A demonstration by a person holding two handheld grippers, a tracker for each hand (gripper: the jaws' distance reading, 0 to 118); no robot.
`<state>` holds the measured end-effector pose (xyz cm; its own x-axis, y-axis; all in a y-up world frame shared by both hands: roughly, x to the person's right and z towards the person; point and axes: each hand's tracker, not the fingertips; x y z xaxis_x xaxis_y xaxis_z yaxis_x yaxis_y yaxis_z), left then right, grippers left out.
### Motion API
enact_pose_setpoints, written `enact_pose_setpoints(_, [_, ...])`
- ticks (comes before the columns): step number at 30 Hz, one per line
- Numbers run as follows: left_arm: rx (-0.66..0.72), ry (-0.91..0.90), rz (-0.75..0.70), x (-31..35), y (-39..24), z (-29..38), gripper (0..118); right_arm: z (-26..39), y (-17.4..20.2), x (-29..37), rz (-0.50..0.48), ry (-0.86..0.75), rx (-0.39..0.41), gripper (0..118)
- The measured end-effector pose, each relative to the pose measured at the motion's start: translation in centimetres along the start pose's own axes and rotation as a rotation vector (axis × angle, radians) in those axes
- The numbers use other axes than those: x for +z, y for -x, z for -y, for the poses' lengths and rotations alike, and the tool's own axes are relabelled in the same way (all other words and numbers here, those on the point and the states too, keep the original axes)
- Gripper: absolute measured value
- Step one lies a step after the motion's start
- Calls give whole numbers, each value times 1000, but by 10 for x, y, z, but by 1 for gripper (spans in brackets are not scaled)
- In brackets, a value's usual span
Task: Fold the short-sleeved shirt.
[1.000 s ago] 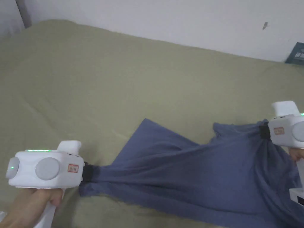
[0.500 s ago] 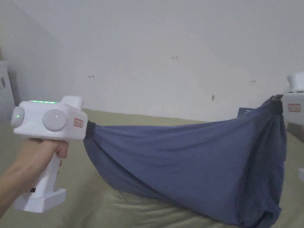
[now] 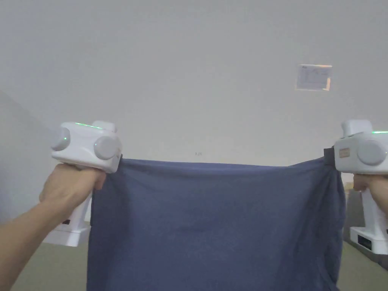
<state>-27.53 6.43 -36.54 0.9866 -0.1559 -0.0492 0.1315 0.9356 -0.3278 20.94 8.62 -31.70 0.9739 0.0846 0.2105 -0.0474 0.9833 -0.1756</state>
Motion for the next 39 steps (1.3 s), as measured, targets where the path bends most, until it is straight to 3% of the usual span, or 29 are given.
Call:
enact_pose_setpoints(17, [24,-13,-66,-132,-11,-99,4,-98,44,-145,45,-54,99,10])
enact_pose_setpoints(26, [3,-26,-127,-232,-26,-128,4,-110,62,-235,63,-78,56,10])
enact_pose_setpoints(31, [-32,8,-152,-294,-41,-100,4,-64,80,-282,102,-34,63,10])
enact_pose_setpoints(39, [-45,128,-92,-362,-72,32,4,80,92,-339,79,111,93,10])
